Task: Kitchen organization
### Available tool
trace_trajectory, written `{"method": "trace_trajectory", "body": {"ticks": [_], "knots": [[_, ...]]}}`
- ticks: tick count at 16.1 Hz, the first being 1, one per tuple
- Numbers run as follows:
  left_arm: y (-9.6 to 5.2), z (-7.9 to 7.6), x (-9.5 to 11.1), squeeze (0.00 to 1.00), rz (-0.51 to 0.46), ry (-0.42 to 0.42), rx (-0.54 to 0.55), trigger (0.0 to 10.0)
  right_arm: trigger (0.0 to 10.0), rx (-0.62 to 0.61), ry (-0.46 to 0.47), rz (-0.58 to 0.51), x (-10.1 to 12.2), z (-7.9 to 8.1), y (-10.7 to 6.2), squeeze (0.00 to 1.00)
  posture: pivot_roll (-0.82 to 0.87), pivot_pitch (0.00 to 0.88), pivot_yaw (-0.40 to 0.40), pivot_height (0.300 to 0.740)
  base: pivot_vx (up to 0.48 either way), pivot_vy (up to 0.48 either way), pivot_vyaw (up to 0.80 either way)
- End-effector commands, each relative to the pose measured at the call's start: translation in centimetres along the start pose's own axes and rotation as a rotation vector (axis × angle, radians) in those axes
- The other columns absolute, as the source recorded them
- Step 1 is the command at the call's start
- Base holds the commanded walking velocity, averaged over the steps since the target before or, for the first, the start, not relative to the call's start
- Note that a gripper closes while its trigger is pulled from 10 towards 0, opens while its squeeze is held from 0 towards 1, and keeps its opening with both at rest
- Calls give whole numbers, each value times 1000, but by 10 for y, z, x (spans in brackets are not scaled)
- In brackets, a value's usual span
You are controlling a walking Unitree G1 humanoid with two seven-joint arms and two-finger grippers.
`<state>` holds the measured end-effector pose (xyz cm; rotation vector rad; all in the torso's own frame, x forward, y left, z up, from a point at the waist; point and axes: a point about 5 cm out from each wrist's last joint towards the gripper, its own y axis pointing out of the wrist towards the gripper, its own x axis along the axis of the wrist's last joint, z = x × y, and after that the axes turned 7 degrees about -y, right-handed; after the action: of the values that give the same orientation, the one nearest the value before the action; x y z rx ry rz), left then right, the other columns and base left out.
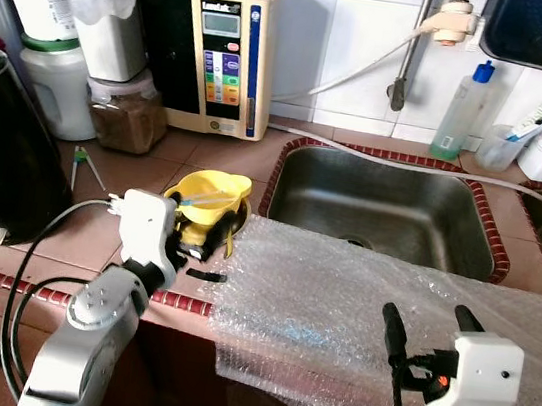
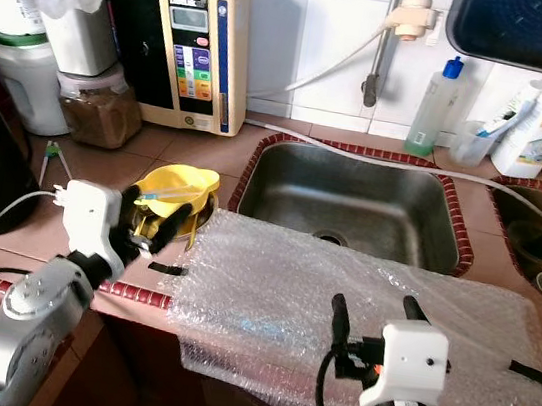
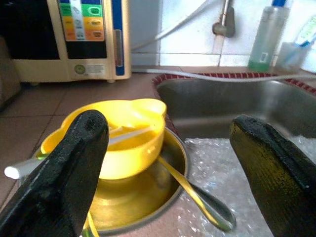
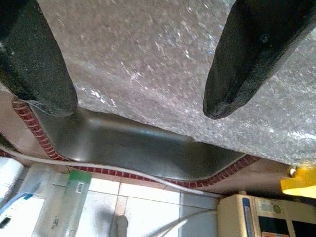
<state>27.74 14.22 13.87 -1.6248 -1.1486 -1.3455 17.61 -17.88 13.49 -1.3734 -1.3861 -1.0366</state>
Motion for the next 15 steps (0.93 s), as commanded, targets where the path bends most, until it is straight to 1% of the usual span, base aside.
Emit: {"method": "trace_trajectory", "body": {"ticks": [1,4,5,6,7,10,12,15], "knots": [[-2,2,6,0,-17,28,1,10000,10000,4,-3,-24,5,-1,-2,0,-19,0,38,740,0,0,0],[1,4,5,0,-13,5,30,10000,10000,4,0,-27,5,1,0,0,-20,0,41,740,0,0,0],[1,2,8,0,-19,-6,5,10000,10000,4,1,-35,7,0,1,0,-18,0,41,740,0,0,0],[-1,-1,5,0,-3,-14,-32,10000,10000,8,0,-38,7,0,2,0,-19,0,40,740,0,0,0],[-2,-2,2,0,10,-11,-46,10000,10000,13,-2,-37,6,1,2,0,-19,0,40,740,0,0,0],[-2,0,1,0,11,8,-29,10000,10000,19,-2,-39,6,2,3,0,-18,0,41,740,0,0,0],[-1,-2,2,0,5,31,-41,10000,10000,21,1,-39,6,2,4,0,-16,0,41,740,0,0,0],[0,-1,7,0,-14,38,-31,10000,10000,27,3,-44,5,3,6,0,-14,0,41,740,0,0,0]]}}
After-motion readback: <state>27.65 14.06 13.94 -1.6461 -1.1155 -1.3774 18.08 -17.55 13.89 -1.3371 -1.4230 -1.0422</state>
